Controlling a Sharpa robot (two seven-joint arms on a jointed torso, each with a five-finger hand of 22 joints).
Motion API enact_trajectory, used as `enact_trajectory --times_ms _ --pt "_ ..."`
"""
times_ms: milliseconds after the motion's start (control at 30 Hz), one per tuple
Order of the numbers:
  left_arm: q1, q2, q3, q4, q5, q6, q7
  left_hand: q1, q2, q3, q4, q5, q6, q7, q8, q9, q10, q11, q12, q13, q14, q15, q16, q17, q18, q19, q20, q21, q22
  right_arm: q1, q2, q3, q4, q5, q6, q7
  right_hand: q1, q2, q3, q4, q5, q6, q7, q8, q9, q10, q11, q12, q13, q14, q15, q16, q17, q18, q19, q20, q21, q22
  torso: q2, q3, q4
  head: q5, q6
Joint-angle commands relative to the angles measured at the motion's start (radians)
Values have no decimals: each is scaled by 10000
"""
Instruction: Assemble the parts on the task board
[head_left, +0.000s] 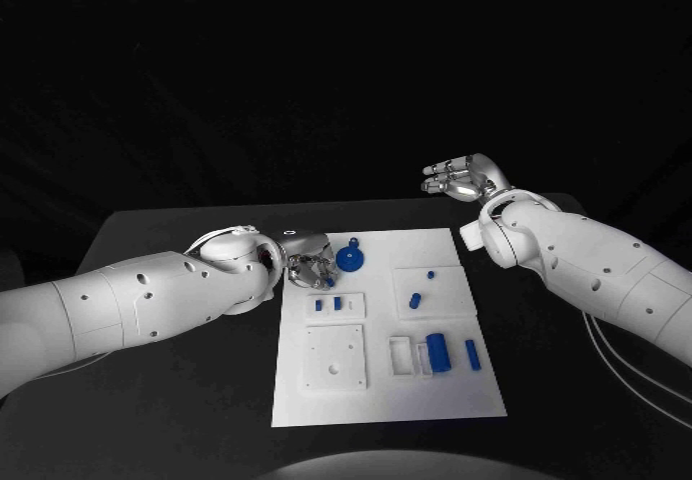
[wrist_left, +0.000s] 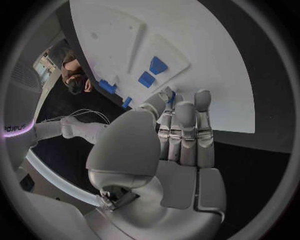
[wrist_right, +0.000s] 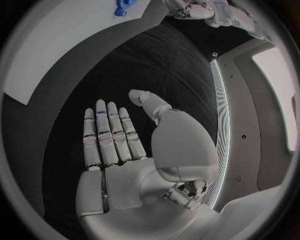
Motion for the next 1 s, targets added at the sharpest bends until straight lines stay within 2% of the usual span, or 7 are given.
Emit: enact_trajectory --times_ms 33,200,400,833,967,1000 --pt "-29 29 -57 -28 -93 304 -40 67 62 -48 -28 -31 68 -24 69 11 -33 20 2 6 -3 14 -27 20 146 -25 -37 23 191 -4 7 1 6 -81 139 112 -29 45 42 5 28 -31 -15 -27 -14 -47 -15 -40 -15 -83 -3 -45 -15 61 -42 5 -46 -10 2 4 -1 -5 -1" --pt "-66 120 -146 -89 -126 299 -40 65 66 -49 -31 -32 69 -24 70 11 -31 20 2 6 -5 13 -26 21 145 -24 -39 26 191 -4 12 1 12 -81 145 115 -29 45 42 5 28 -31 -15 -27 -14 -47 -15 -40 -15 -83 -3 -45 -15 61 -42 5 -46 -10 2 1 -8 -8 3" --pt "-151 182 -193 -133 -156 332 -24 61 76 -58 -45 -34 96 -30 75 15 -1 8 5 7 -5 0 -22 25 141 -20 -50 35 189 -5 12 1 18 -81 165 112 -29 45 42 5 28 -31 -15 -27 -14 -47 -15 -40 -15 -83 -3 -45 -15 61 -42 5 -46 -10 1 7 -5 -21 -11" --pt "-199 160 -213 -166 -172 210 -10 83 40 -80 -105 -47 76 -27 61 6 5 7 1 6 -15 -16 -28 27 124 -20 -73 37 187 -17 -10 1 19 -81 172 113 -29 45 42 5 28 -31 -15 -27 -14 -47 -15 -40 -15 -83 -3 -45 -15 61 -42 5 -46 -10 -2 1 -3 -36 -14" --pt "-201 153 -214 -158 -169 81 26 109 -27 -95 -161 -66 -26 -14 60 -4 100 -17 12 11 -29 -33 -48 22 109 -26 -86 35 187 -26 -13 1 13 -81 173 112 -29 45 42 5 28 -31 -15 -27 -14 -47 -15 -40 -15 -83 -3 -45 -15 61 -42 5 -46 -10 -4 3 2 -34 -7" --pt "-201 152 -214 -155 -164 44 36 136 -63 -95 -195 -64 -210 14 46 -24 172 -33 23 14 -24 -46 -47 22 103 -16 -96 42 189 -29 -13 1 11 -81 173 112 -29 45 42 5 28 -31 -15 -27 -14 -47 -15 -40 -15 -83 -3 -45 -15 61 -42 5 -46 -10 -3 3 2 -33 -6"
